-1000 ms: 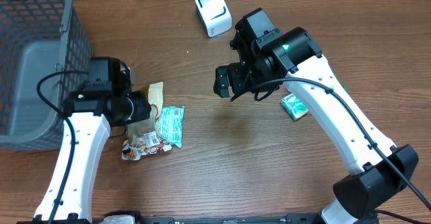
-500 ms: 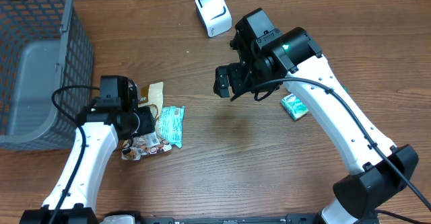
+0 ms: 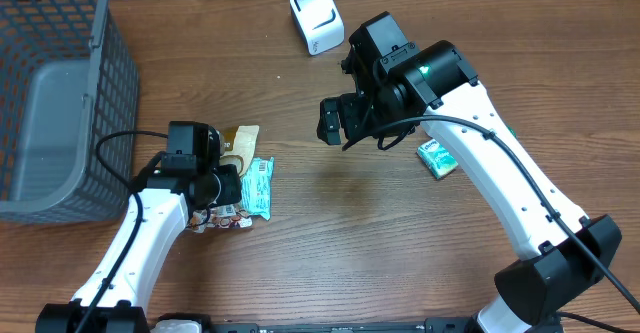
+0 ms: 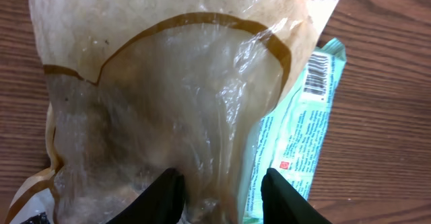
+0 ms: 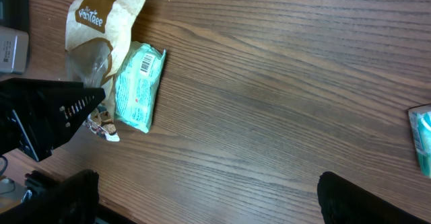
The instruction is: Scan the item barcode
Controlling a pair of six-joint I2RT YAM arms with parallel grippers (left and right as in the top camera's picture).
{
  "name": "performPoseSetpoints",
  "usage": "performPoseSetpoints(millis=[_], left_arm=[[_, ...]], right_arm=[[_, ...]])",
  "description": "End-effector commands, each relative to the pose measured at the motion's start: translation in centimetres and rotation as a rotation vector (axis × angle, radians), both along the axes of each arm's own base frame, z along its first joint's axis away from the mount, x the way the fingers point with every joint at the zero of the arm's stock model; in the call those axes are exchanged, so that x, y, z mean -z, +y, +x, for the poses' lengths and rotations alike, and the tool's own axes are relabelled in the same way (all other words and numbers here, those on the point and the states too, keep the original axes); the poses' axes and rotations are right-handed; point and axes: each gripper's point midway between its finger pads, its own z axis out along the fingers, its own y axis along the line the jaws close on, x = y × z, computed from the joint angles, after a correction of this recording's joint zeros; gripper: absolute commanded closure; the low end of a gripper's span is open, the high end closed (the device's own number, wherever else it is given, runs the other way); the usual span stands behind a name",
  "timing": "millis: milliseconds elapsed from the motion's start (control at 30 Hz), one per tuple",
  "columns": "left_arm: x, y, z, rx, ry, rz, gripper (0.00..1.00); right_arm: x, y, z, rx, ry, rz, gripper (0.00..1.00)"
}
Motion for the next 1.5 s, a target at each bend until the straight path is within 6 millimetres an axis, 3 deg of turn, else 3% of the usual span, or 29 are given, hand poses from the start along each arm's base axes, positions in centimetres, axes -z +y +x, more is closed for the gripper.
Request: performPoseSetpoints(millis=[0,267,400,533,600,667,733,800,1467], left_arm=[[0.7,0.7,-0.6,-0.024,0.018,0.047,0.65],[0.7,3.7,-0.6,-0.095,0.017,0.208,0.66],[0.3,4.2,-0.3,-0.129,0.005,0.230,0.62],[-1.2,2.9,0.7,-0.109,-0.012,0.158,0.58],[-2.4,0.8,1.5,-0.060,-0.027,0.054,0.59],[-3.2,-1.4,1.8,0.007,-0.041,-0.050,0.65],[-3.4,-2.3,1.7,0.028,-0.038,-0.102,0.71],[-3.2,-2.0,1.3,0.021,-0.021,-0.084,0.84],[-0.5,-1.3,0.0,0.028,0.024,-0.020,0.81]], right_arm=[[-0.8,0.0,0.2,0.001,-0.021,0.014,0.00],[-0.8,0.0,0.2,0.001,-0.021,0.014,0.00],[-0.8,0.0,0.2,0.001,-0.021,0.014,0.00],[-0.8,0.0,0.2,0.001,-0.021,0.014,0.00],[-0.8,0.0,0.2,0.001,-0.022,0.014,0.00],[-0.8,0.0,0.2,0.001,-0.021,0.014,0.00],[-0.8,0.0,0.2,0.001,-0.022,0.014,0.00],[-0.8,0.0,0.2,0.001,-0.021,0.014,0.00],[-0.8,0.0,0.2,0.001,-0.021,0.014,0.00]])
